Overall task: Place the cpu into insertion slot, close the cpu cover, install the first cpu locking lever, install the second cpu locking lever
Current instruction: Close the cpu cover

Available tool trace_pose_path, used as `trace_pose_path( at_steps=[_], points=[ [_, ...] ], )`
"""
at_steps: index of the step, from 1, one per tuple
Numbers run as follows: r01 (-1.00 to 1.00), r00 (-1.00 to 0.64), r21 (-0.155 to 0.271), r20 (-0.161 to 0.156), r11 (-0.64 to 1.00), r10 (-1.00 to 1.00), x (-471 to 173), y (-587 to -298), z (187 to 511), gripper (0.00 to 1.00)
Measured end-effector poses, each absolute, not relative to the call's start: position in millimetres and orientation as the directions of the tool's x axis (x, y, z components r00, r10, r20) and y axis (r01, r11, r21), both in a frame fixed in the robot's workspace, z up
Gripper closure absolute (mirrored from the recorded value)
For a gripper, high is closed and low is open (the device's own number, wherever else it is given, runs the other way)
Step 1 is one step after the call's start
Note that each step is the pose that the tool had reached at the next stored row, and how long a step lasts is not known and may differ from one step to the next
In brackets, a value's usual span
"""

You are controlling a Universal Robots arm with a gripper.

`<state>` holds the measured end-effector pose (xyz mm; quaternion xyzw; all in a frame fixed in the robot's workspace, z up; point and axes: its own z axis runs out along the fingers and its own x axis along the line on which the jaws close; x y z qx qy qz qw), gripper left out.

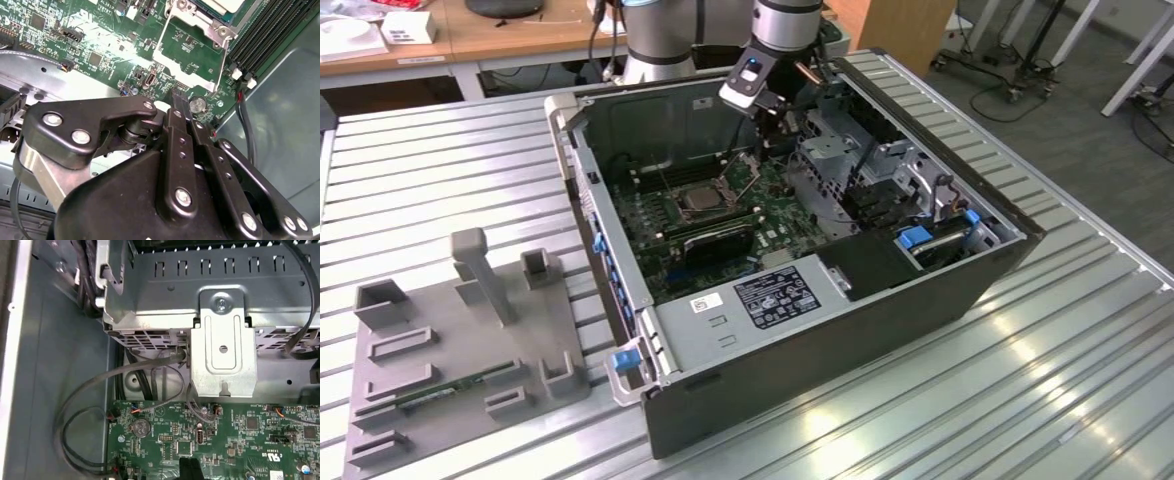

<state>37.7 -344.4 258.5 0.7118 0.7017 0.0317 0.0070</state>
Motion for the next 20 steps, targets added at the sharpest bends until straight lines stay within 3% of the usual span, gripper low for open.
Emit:
trace_pose_path(
  at_steps=[20],
  points=[
    [0.998,0.013,0.056,0.036,-0.015,0.999,18.7,-344.4,246.4,0.89]
  ],
)
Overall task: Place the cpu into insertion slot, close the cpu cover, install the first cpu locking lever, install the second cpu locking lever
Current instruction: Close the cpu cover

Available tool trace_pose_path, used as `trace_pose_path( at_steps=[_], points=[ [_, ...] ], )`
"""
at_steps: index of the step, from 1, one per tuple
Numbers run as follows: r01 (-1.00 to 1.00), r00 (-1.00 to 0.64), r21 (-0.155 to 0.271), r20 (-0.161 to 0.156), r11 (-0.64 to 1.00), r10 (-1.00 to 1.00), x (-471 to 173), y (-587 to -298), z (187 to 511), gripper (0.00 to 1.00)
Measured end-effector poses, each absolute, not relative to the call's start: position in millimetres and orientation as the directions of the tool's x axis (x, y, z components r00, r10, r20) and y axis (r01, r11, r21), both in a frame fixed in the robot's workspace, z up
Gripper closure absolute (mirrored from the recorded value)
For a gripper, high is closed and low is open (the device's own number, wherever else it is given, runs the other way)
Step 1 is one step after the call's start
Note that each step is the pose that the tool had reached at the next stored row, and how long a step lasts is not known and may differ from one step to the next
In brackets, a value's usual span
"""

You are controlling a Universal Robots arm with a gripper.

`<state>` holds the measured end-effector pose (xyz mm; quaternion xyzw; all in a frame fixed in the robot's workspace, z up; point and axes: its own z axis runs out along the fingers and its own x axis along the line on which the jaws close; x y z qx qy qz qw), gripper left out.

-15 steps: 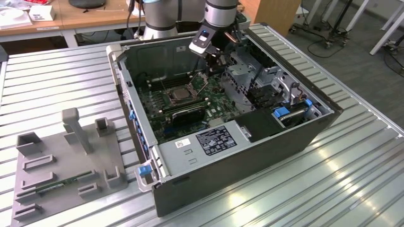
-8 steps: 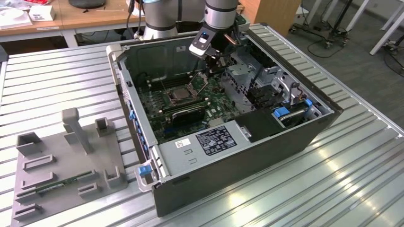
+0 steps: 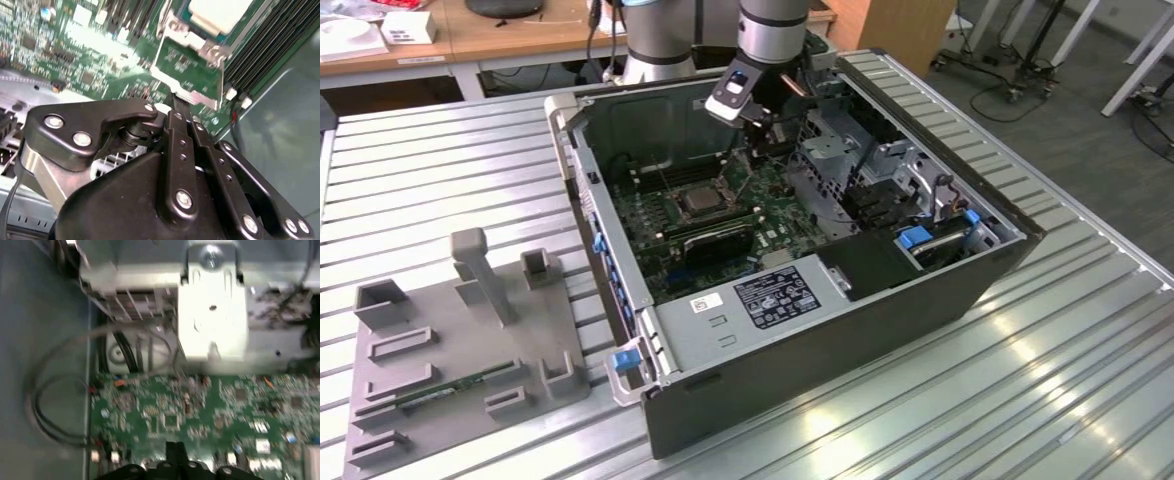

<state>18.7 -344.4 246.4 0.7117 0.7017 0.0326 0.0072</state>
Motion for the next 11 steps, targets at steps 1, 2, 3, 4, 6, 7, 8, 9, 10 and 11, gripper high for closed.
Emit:
trace_pose_path(
  at_steps=[1,2,3,4,6,7,8,9,10,11],
  points=[
    [0.998,0.013,0.057,0.037,-0.015,0.999,14.6,-344.4,246.3,0.89],
    [0.998,0.013,0.057,0.039,-0.015,0.999,10.4,-344.4,246.3,0.89],
    [0.998,0.013,0.058,0.040,-0.015,0.999,5.9,-344.4,246.2,0.89],
    [0.998,0.013,0.059,0.041,-0.016,0.999,1.4,-344.4,246.2,0.89],
    [0.998,0.014,0.059,0.041,-0.016,0.999,-7.7,-344.3,246.2,0.89],
    [0.998,0.014,0.059,0.041,-0.016,0.999,-11.9,-344.4,246.2,0.89],
    [0.998,0.014,0.060,0.041,-0.017,0.999,-16.1,-344.4,246.1,0.89],
    [0.998,0.015,0.060,0.041,-0.017,0.999,-20.3,-344.4,246.0,0.89],
    [0.998,0.015,0.060,0.041,-0.018,0.999,-24.3,-344.4,245.9,0.89],
    [0.998,0.016,0.061,0.041,-0.018,0.999,-27.4,-344.3,245.9,0.89]
  ],
)
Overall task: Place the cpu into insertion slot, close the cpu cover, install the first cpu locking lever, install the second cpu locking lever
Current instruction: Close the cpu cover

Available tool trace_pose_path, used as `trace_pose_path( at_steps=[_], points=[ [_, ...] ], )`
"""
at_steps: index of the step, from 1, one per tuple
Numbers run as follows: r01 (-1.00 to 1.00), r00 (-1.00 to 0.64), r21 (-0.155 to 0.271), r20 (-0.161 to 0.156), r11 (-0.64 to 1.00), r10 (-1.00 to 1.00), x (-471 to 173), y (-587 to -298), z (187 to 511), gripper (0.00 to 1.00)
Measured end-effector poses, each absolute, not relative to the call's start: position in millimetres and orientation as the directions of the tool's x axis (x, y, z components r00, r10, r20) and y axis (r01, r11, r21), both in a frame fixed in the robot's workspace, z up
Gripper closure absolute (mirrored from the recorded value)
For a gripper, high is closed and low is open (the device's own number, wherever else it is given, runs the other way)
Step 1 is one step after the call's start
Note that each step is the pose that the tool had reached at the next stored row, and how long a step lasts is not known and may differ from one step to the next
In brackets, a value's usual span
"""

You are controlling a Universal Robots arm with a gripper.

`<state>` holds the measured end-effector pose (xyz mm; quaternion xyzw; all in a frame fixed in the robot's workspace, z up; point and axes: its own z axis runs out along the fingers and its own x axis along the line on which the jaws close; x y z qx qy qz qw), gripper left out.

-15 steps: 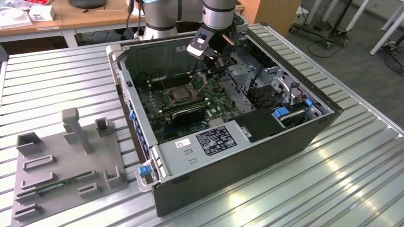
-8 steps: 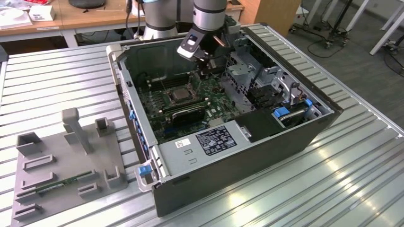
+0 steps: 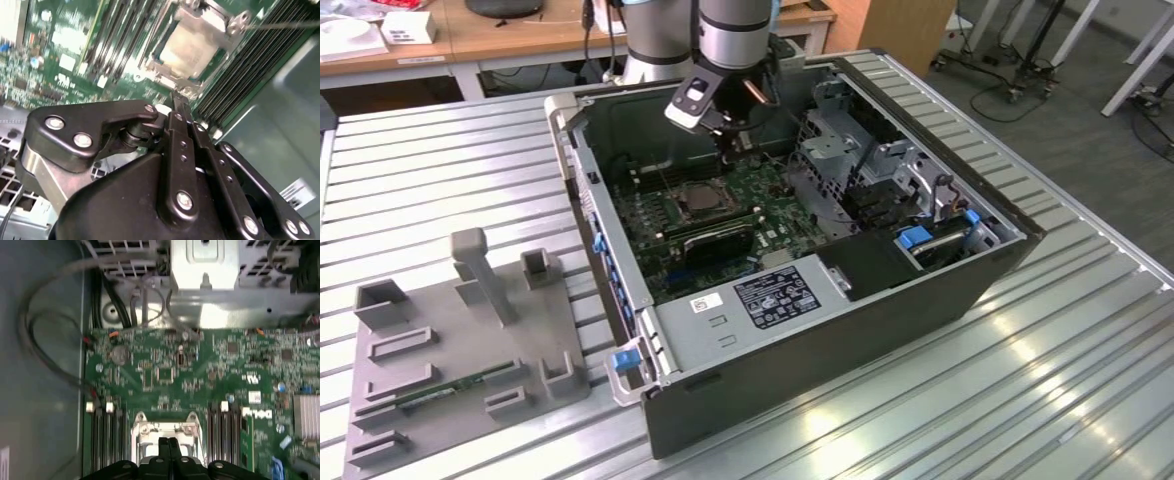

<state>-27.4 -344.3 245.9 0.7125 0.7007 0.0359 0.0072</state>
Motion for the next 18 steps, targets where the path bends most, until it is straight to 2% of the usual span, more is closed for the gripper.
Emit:
trace_pose_path(
  at_steps=[7,13,18],
  points=[
    [0.998,0.016,0.060,0.041,-0.018,0.999,-28.5,-344.4,245.9,0.89],
    [1.000,0.018,0.006,0.040,-0.018,0.999,-28.5,-344.3,243.3,0.89],
    [1.000,0.018,0.005,0.040,-0.018,0.999,-28.5,-344.3,243.2,0.89]
  ],
)
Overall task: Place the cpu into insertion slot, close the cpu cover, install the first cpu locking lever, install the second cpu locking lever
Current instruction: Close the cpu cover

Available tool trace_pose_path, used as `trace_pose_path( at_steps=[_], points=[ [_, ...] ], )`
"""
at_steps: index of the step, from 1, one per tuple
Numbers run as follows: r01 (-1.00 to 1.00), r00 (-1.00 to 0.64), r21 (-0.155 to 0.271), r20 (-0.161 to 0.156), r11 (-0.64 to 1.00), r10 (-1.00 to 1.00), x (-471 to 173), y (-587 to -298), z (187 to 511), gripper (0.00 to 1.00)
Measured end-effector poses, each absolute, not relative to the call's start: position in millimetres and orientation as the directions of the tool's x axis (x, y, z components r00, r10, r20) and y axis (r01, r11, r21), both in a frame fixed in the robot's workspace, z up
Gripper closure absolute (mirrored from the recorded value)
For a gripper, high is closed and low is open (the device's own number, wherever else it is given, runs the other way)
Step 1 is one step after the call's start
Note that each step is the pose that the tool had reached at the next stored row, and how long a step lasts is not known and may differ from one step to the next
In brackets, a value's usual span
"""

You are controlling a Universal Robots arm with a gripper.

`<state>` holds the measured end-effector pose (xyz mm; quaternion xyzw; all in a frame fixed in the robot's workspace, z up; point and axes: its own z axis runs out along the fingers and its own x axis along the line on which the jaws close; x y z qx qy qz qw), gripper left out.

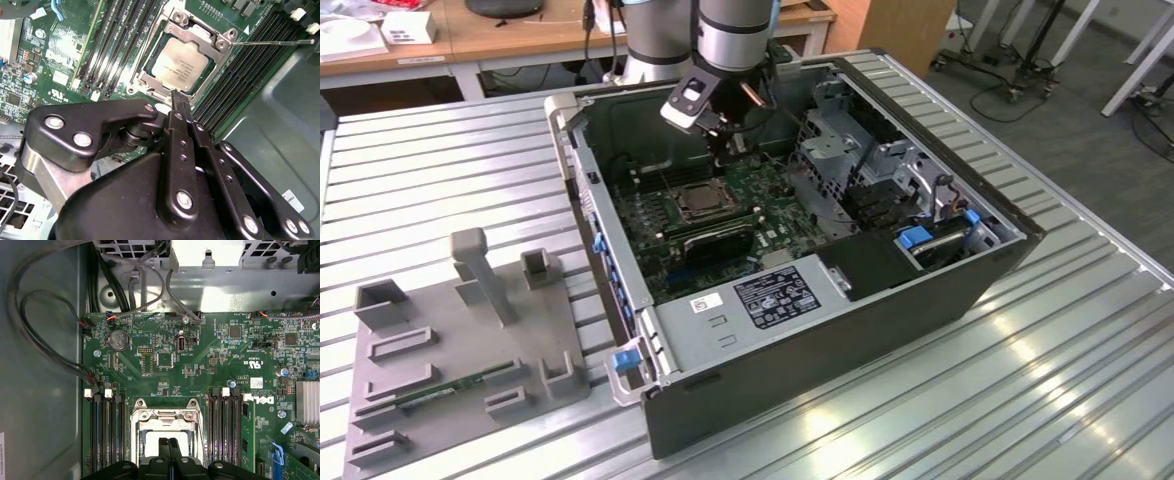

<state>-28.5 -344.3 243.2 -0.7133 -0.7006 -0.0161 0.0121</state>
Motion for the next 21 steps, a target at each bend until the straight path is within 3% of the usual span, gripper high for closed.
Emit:
trace_pose_path(
  at_steps=[21],
  points=[
    [0.974,-0.225,0.005,0.040,0.225,0.974,-28.6,-344.3,242.0,0.89]
  ],
)
